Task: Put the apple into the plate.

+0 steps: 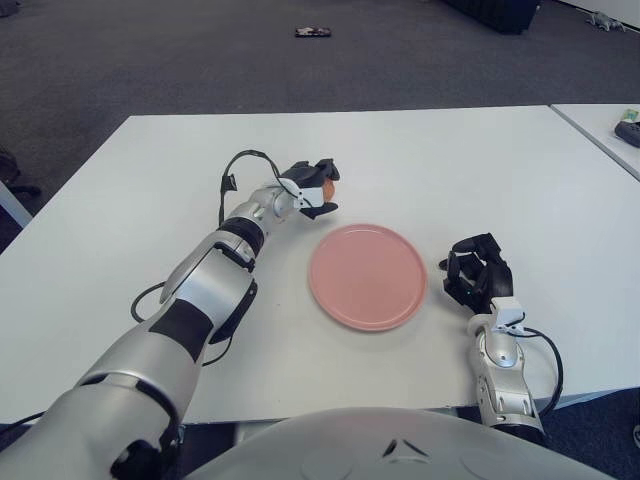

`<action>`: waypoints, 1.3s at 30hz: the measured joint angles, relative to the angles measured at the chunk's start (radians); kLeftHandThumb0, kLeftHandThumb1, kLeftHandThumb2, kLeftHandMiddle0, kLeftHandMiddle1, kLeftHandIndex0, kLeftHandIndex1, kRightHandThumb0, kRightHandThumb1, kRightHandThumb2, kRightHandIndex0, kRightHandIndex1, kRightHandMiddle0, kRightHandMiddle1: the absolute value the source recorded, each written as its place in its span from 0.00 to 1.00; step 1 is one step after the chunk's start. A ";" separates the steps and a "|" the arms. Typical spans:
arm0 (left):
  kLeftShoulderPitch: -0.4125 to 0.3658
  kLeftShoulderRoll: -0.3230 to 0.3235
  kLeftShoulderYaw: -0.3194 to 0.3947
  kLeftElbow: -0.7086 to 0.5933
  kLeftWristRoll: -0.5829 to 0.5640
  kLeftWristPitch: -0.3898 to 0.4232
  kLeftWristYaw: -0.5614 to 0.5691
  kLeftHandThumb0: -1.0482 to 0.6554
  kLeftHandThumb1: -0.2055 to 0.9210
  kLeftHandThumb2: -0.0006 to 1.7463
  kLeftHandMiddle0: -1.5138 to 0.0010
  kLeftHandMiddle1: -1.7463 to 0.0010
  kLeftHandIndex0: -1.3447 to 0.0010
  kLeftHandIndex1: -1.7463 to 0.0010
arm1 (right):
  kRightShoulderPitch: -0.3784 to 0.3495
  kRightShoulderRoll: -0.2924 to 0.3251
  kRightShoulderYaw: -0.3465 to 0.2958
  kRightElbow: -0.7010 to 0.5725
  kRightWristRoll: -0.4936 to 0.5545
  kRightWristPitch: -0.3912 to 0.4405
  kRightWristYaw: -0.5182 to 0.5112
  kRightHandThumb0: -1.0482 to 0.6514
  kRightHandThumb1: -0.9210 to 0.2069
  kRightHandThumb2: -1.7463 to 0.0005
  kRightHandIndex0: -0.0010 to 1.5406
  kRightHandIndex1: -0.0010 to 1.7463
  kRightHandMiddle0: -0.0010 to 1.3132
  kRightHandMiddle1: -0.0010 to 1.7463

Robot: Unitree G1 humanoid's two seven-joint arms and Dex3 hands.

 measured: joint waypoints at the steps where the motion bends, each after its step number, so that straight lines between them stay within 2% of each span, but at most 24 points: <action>1: -0.001 -0.001 0.001 0.000 -0.001 0.002 -0.002 0.12 0.77 0.46 1.00 0.55 1.00 0.36 | 0.000 0.000 0.000 0.000 0.000 -0.001 0.000 0.39 0.27 0.46 0.38 0.80 0.29 1.00; 8: -0.005 -0.003 0.005 0.002 -0.001 0.012 -0.013 0.12 0.77 0.46 1.00 0.56 1.00 0.38 | 0.000 -0.002 -0.001 0.008 0.000 -0.014 0.000 0.39 0.28 0.45 0.38 0.80 0.29 1.00; 18: -0.023 -0.013 -0.040 0.025 0.053 0.100 0.028 0.16 0.68 0.48 1.00 0.61 1.00 0.52 | 0.002 -0.002 -0.001 0.018 -0.008 -0.045 -0.005 0.39 0.27 0.46 0.37 0.80 0.29 1.00; 32: -0.029 0.031 -0.092 0.035 0.116 0.158 0.077 0.14 0.69 0.48 1.00 0.58 1.00 0.61 | 0.007 -0.004 -0.011 0.024 -0.017 -0.052 -0.009 0.39 0.27 0.45 0.36 0.80 0.29 1.00; 35: -0.028 0.044 -0.101 0.038 0.123 0.171 0.087 0.12 0.70 0.46 1.00 0.62 1.00 0.65 | 0.010 -0.005 -0.015 0.021 -0.018 -0.052 -0.009 0.39 0.27 0.45 0.37 0.80 0.29 1.00; 39: -0.027 0.048 -0.112 0.044 0.138 0.209 0.106 0.09 0.74 0.43 1.00 0.78 1.00 0.75 | 0.017 -0.004 -0.019 0.016 -0.018 -0.050 -0.009 0.38 0.27 0.45 0.37 0.80 0.29 1.00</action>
